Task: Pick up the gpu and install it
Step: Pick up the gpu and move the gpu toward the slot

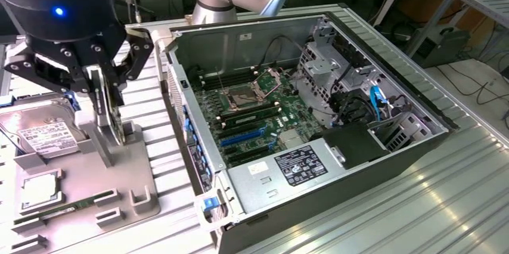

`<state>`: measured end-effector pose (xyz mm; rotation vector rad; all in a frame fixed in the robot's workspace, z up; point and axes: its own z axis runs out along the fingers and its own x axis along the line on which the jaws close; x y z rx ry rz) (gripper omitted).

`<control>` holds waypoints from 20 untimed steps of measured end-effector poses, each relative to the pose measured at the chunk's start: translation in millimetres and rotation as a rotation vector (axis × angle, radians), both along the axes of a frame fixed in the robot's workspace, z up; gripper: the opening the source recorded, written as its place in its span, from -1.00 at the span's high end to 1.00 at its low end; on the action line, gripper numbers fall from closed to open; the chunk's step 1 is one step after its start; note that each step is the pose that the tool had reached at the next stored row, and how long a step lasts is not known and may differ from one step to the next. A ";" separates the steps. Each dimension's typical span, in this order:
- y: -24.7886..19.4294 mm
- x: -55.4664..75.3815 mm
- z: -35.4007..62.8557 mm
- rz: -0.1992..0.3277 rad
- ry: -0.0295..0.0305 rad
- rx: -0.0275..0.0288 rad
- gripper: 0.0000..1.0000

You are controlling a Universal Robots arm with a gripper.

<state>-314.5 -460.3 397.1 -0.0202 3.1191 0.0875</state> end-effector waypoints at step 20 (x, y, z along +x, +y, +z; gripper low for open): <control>0.0 0.0 37.2 0.000 0.0001 -0.0003 0.44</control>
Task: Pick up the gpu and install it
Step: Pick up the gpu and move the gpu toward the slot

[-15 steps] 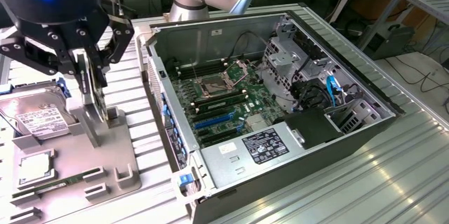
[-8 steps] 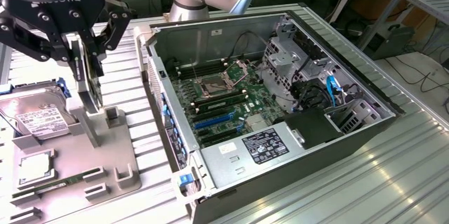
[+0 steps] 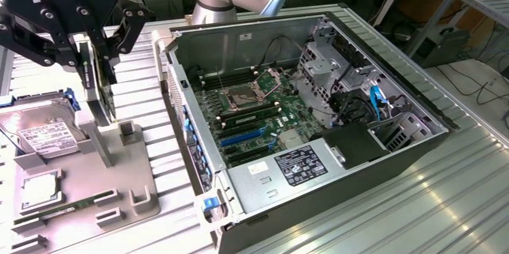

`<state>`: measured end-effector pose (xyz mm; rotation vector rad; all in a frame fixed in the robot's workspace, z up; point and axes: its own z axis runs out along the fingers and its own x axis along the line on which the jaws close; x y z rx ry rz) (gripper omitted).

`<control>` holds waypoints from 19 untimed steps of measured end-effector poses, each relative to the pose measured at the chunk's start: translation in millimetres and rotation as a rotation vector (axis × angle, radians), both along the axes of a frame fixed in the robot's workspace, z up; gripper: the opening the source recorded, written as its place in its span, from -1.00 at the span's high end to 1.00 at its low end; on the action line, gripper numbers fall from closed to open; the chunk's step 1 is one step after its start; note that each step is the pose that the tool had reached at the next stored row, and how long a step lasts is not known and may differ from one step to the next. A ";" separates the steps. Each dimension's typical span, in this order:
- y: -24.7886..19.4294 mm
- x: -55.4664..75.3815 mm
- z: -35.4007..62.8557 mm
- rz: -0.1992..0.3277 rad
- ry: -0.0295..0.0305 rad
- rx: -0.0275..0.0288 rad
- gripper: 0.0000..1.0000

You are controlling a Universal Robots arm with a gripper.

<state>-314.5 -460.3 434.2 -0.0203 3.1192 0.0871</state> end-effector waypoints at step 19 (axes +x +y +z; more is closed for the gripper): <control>0.0 24.0 0.0 0.000 0.0000 0.0000 0.44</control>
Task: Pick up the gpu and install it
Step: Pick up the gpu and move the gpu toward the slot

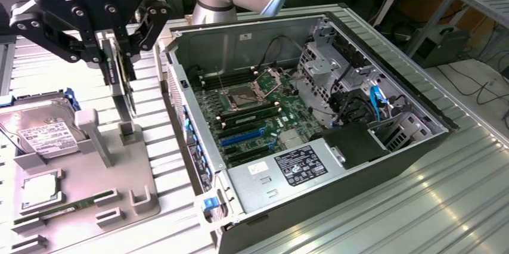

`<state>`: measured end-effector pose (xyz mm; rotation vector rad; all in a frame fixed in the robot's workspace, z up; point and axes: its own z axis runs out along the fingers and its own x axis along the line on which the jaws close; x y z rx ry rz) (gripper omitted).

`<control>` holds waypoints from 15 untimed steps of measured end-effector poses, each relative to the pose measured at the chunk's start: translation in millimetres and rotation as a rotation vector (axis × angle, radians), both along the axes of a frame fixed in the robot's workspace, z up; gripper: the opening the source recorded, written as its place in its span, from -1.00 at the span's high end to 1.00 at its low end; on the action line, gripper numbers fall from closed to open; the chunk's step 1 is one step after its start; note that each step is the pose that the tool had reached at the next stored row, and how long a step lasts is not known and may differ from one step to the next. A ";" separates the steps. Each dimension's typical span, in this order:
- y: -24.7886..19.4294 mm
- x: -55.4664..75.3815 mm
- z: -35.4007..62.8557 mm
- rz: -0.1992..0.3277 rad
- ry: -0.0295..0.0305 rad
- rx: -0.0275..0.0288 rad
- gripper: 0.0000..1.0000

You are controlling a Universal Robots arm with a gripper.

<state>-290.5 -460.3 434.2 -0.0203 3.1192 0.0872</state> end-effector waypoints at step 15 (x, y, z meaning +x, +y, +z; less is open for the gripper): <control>0.0 22.8 0.0 0.000 0.0000 0.0000 0.44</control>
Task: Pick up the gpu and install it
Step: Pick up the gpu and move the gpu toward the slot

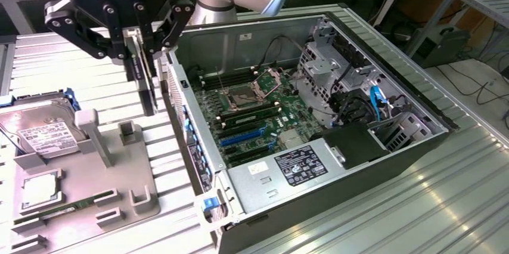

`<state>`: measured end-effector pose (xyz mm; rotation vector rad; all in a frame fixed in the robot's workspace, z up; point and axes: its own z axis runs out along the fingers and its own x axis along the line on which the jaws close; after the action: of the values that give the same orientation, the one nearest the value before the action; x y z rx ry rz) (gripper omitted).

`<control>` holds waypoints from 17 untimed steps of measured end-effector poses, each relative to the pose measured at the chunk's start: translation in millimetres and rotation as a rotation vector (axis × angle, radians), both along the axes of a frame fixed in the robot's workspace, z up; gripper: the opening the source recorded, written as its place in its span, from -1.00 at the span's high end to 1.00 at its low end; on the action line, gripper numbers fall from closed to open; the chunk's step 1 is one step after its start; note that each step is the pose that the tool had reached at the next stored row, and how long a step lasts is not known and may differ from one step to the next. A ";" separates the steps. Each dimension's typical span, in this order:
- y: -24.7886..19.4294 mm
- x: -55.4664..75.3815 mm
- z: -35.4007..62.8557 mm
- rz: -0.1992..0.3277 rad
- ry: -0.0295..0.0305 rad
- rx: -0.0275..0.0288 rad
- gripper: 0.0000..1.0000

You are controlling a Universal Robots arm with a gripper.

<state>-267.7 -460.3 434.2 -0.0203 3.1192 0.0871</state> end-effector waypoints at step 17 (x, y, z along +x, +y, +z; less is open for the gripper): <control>0.0 18.9 0.0 0.000 0.0000 0.0001 0.44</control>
<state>-248.8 -460.3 434.2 -0.0203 3.1192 0.0872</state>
